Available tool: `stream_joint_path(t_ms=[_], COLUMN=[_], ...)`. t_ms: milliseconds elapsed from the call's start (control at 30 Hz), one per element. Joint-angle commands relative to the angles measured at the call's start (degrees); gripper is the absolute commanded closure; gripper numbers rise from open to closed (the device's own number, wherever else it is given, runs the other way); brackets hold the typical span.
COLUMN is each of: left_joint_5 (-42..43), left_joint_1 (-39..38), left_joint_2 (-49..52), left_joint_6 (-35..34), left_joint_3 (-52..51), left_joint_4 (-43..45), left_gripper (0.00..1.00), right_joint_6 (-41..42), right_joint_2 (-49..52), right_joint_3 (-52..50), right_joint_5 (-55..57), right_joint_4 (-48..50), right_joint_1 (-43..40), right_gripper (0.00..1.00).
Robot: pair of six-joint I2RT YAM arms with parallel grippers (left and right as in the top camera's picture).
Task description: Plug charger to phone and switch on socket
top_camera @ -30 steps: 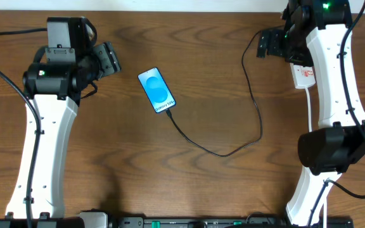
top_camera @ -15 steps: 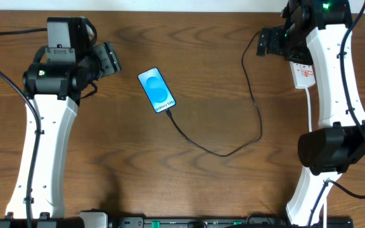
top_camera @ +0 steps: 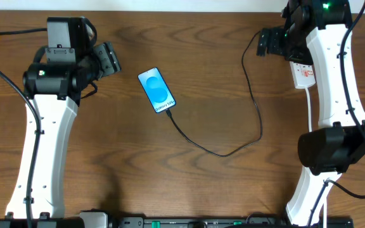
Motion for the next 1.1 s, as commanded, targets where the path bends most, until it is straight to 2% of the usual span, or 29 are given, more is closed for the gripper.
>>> stream_joint_path(t_ms=[0, 300, 500, 600, 700, 733, 800, 833, 867, 967, 1067], left_joint_5=[-0.74, -0.74, -2.25, -2.56, -4.39, -5.38, -6.95, -8.17, -9.46, -11.93, -12.76], left_joint_1=[0.28, 0.24, 0.22, -0.33, -1.79, -2.47, -3.74, -4.46, -5.2, -6.8, -7.13], left_joint_2=[0.61, 0.61, -2.03, -5.97, -12.59, -15.32, -20.22, -23.26, -26.4, -35.08, -44.02], left_joint_6=[0.35, 0.35, 0.5, 0.33, 0.09, 0.11, 0.11, 0.11, 0.09, 0.09, 0.11], left_joint_3=[0.07, 0.07, -1.14, -5.14, -13.4, -17.0, -23.3, -26.95, -30.67, -40.59, -50.36], left_joint_4=[-0.09, -0.09, -3.43, -0.87, 7.89, 11.82, 18.29, 21.97, 25.55, 35.43, 44.94], left_gripper=[0.27, 0.27, 0.27, 0.27, 0.27, 0.27, 0.27, 0.27, 0.27, 0.27, 0.27], right_joint_6=[0.07, 0.07, 0.07, 0.07, 0.07, 0.07, 0.07, 0.07, 0.07, 0.07, 0.04], right_joint_2=[-1.62, -1.62, -1.62, -1.62, -1.62, -1.62, -1.62, -1.62, -1.73, -3.3, -7.17], right_joint_3=[-0.17, -0.17, -0.17, -0.17, -0.17, -0.17, -0.17, -0.17, -0.17, -0.17, -0.17], right_joint_5=[0.5, 0.5, 0.5, 0.5, 0.5, 0.5, 0.48, 0.48, 0.48, 0.48, 0.5], right_joint_4=[0.11, 0.11, 0.11, 0.11, 0.11, 0.11, -0.2, -0.35, -0.52, -1.75, -1.86], right_joint_1=[-0.17, -0.17, -0.17, -0.17, -0.17, -0.17, -0.17, -0.17, -0.2, -0.92, -1.46], right_gripper=[0.01, 0.01, 0.01, 0.01, 0.01, 0.03, 0.47, 0.6, 0.51, 0.01, 0.01])
